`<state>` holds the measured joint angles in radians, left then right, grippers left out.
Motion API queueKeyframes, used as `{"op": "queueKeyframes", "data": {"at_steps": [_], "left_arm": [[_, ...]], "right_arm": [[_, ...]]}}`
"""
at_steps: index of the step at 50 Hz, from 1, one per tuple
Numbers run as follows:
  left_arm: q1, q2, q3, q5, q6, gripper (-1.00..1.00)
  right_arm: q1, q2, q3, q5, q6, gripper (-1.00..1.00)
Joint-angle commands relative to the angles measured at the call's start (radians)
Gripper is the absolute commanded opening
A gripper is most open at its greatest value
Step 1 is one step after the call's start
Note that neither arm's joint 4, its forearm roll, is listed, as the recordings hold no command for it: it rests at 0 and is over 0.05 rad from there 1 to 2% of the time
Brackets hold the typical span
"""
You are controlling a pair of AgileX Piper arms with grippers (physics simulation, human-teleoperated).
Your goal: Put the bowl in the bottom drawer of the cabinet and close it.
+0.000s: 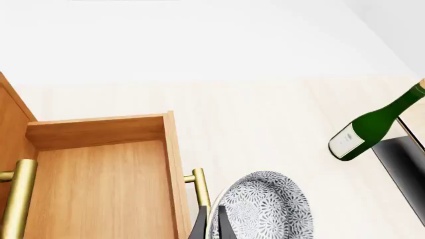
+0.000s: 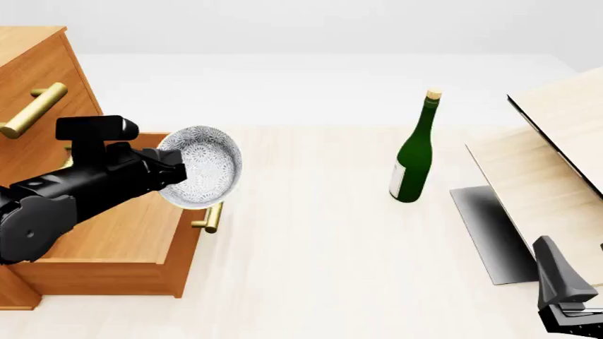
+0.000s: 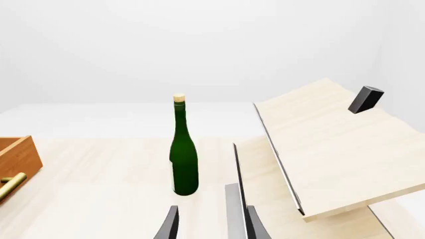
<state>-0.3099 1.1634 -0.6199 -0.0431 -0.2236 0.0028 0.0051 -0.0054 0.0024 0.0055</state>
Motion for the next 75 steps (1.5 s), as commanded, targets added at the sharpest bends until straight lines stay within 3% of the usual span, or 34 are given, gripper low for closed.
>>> {"op": "queueKeyframes", "data": {"at_steps": [1, 37, 75], "left_arm": [[0.047, -0.050, 0.009, 0.020, -0.008, -1.00], [0.171, -0.100, 0.044, 0.034, 0.001, -1.00], [0.300, -0.056, 0.055, -0.007, 0.007, -1.00]], "right_arm": [[0.000, 0.000, 0.000, 0.000, 0.000, 1.00], [0.000, 0.000, 0.000, 0.000, 0.000, 1.00], [0.000, 0.000, 0.000, 0.000, 0.000, 1.00]]}}
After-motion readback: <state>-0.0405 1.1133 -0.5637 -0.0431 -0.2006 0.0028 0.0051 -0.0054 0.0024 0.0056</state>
